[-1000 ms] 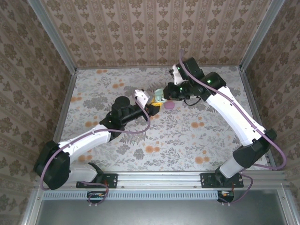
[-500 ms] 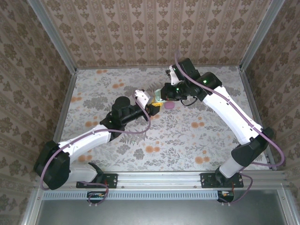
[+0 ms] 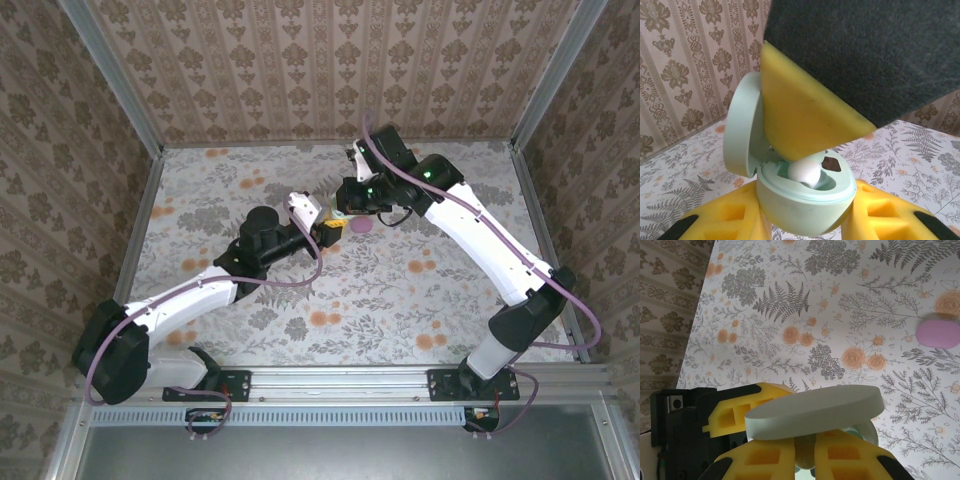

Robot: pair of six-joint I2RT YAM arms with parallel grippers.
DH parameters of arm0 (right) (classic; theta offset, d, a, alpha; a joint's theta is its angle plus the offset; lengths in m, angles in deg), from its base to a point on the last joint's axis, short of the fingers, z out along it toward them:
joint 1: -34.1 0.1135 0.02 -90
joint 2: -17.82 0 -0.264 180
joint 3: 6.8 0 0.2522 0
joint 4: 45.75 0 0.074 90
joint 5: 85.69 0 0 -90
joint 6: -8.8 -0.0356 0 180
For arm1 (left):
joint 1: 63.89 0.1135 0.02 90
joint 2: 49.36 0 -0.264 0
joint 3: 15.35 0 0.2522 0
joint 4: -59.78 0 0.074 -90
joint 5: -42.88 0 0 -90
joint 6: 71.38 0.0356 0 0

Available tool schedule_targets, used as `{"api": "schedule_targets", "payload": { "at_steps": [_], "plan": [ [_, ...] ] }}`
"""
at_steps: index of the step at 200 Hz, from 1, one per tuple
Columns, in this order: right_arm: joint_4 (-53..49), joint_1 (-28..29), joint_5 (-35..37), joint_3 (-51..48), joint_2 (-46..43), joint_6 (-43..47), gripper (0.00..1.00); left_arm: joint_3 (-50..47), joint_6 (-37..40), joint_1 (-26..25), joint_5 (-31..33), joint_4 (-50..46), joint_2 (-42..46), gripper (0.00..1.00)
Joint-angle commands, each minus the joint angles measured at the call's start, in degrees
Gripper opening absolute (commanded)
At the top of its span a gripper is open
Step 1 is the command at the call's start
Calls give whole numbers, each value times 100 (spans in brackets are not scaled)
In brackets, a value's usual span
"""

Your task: Insert the wireless bluetooth earbuds into the charging case

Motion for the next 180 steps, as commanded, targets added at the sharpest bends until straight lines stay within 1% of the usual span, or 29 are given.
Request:
{"api": "schedule_targets", "payload": {
  "at_steps": [1,14,49,88,114,130,180],
  "plan": [
    [-230,81,163,181,100,12,16,189,115,-31,23,95,37,33],
    [-236,95,180,176,86,12,15,204,116,-36,27,90,37,33],
    [-456,159,593,300,97,112,14,211,115,-33,35,97,33,33],
    [-540,213,501,397,195,189,15,226,115,-30,30,108,20,33],
    [-490,240,304,413,235,170,18,225,89,-37,26,130,20,33],
    [-462,240,247,408,226,142,21,232,95,-31,27,126,33,33],
    [-435,233,135,421,118,139,27,234,81,-37,31,128,31,33]
  ]
}}
